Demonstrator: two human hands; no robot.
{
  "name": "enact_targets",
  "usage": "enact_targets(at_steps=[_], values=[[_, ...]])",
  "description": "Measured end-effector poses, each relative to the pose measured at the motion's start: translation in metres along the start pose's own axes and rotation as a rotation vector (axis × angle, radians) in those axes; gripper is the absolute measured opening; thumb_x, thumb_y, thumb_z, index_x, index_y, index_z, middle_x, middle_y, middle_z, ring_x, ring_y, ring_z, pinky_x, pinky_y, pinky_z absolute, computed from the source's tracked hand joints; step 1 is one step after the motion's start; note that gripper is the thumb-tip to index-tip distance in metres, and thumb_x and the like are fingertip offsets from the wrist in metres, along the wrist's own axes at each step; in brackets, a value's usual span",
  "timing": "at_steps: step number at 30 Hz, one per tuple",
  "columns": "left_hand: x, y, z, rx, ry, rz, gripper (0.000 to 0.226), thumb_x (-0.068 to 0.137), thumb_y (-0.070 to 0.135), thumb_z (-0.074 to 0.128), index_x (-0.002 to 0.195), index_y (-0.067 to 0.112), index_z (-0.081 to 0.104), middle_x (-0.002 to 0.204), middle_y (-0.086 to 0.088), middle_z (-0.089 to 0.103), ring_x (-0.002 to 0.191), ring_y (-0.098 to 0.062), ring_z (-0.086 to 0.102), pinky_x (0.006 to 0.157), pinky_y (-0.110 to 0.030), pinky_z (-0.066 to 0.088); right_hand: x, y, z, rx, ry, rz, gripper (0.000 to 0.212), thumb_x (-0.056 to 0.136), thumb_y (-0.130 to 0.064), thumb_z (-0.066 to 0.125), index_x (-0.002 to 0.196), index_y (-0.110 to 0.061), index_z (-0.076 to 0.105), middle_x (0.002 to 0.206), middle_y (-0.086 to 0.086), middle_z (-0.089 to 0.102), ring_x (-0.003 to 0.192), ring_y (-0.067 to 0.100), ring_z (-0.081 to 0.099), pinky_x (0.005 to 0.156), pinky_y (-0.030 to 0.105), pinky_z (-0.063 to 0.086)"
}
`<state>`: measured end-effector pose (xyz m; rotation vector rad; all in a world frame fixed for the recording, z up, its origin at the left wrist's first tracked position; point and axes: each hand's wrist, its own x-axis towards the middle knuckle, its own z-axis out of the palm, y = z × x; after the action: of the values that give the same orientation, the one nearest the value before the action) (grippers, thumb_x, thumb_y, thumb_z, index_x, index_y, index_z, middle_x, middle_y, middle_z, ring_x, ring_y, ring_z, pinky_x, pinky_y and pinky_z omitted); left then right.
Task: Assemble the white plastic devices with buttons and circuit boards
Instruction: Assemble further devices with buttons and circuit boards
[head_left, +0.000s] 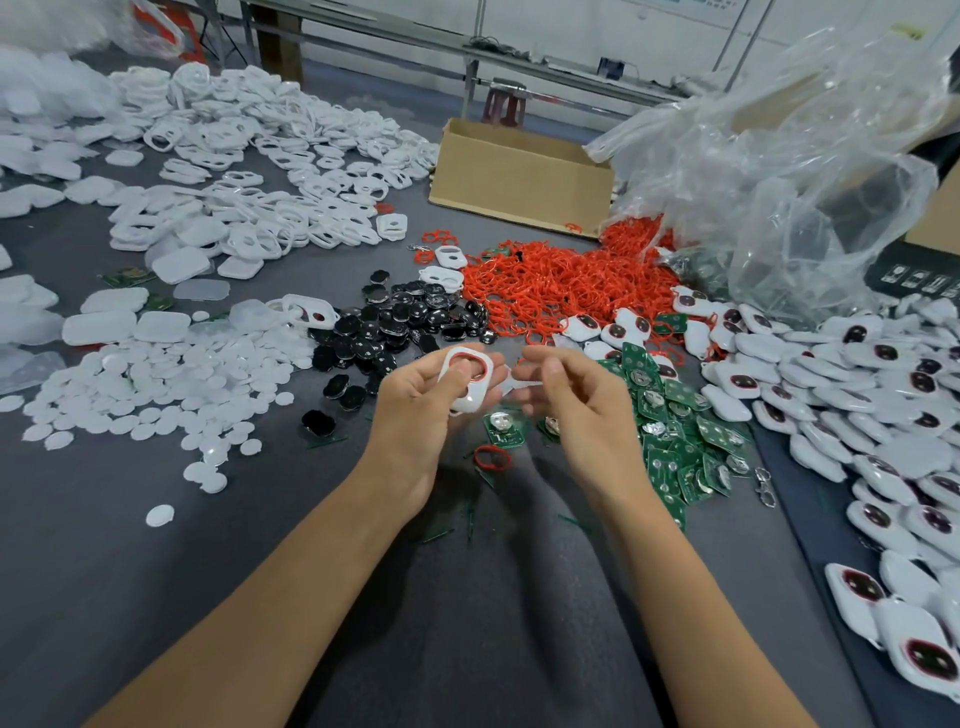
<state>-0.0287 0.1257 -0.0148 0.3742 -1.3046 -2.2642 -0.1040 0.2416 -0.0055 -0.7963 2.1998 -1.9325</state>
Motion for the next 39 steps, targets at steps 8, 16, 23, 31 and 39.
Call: enact_targets(at_steps=[8,16,23,31,39], values=[[0.006,0.001,-0.006,-0.108,0.143,-0.015,0.019,0.096,0.0,0.047,0.108,0.001,0.063,0.096,-0.008,0.072,0.092,-0.017,0.071,0.077,-0.023,0.058,-0.001,0.009,-0.002,-0.378,0.028,-0.15,0.033,0.09,0.005,0.048,0.098,-0.019,0.07,0.086,-0.016,0.068,0.084,-0.009,0.063,0.08,0.011,0.046],[0.006,0.004,-0.01,-0.277,0.092,-0.084,0.025,0.101,0.016,0.041,0.111,0.006,0.061,0.112,-0.011,0.07,0.099,-0.026,0.07,0.073,-0.031,0.06,-0.006,0.016,-0.001,-0.687,-0.02,-0.271,0.041,0.082,0.007,0.054,0.115,-0.014,0.065,0.106,0.002,0.068,0.102,0.023,0.055,0.087,0.023,0.036],[0.007,0.007,-0.009,-0.383,0.086,-0.142,0.031,0.104,0.019,0.037,0.113,0.001,0.06,0.11,-0.02,0.069,0.095,-0.029,0.071,0.073,-0.032,0.06,-0.006,0.02,0.009,-0.733,-0.109,-0.332,0.031,0.08,0.003,0.06,0.103,-0.014,0.07,0.101,0.0,0.069,0.1,0.021,0.053,0.086,0.016,0.03],[0.007,0.008,-0.013,-0.341,0.085,-0.149,0.025,0.102,0.013,0.042,0.11,-0.001,0.061,0.106,-0.02,0.07,0.095,-0.031,0.071,0.071,-0.032,0.06,-0.008,0.022,0.007,-0.721,-0.166,-0.336,0.029,0.083,0.002,0.058,0.103,-0.013,0.071,0.098,0.003,0.07,0.099,0.022,0.053,0.084,0.018,0.03],[0.007,0.009,-0.015,-0.364,0.123,-0.159,0.03,0.102,0.019,0.042,0.108,-0.003,0.062,0.102,-0.019,0.072,0.094,-0.029,0.071,0.072,-0.031,0.06,-0.008,0.016,0.009,-0.673,0.017,-0.344,0.026,0.084,0.0,0.06,0.104,-0.014,0.069,0.098,0.002,0.069,0.094,0.022,0.055,0.085,0.028,0.041]])
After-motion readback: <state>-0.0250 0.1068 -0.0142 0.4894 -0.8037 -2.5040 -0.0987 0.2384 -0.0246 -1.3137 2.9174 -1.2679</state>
